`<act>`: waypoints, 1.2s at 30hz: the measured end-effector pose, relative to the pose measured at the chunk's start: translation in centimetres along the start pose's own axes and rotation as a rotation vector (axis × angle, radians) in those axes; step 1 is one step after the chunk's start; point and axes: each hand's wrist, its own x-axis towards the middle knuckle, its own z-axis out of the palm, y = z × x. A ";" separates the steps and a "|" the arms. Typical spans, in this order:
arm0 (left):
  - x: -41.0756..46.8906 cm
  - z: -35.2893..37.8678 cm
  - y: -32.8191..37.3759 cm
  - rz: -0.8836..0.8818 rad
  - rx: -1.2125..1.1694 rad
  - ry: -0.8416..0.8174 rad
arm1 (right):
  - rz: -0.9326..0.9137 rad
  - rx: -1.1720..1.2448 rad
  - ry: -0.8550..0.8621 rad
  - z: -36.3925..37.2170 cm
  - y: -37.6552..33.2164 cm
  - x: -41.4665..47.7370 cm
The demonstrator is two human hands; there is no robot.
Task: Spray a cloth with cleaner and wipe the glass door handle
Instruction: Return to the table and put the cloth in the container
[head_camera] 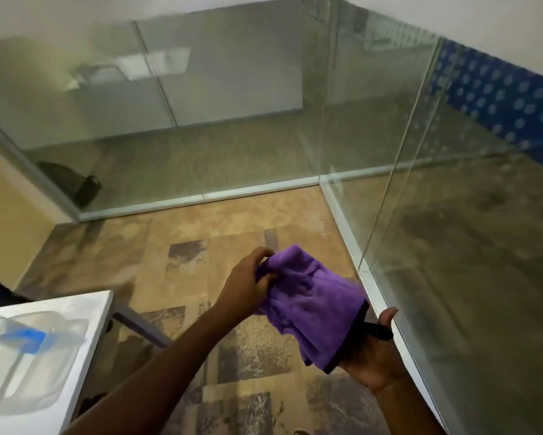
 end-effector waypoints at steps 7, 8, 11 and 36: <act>-3.0 -3.8 -4.9 -0.210 0.026 0.140 | 0.209 -0.322 -0.053 2.1 2.2 4.7; -3.6 -4.6 -5.4 -0.256 -0.001 0.152 | 0.223 -0.392 -0.022 2.5 2.8 5.5; -6.2 -7.5 -6.9 -0.368 -0.116 0.168 | 0.313 -0.585 0.029 4.3 5.5 8.2; -24.9 -29.4 -29.9 -0.946 -0.264 0.470 | 0.576 -0.880 0.191 16.9 38.4 21.9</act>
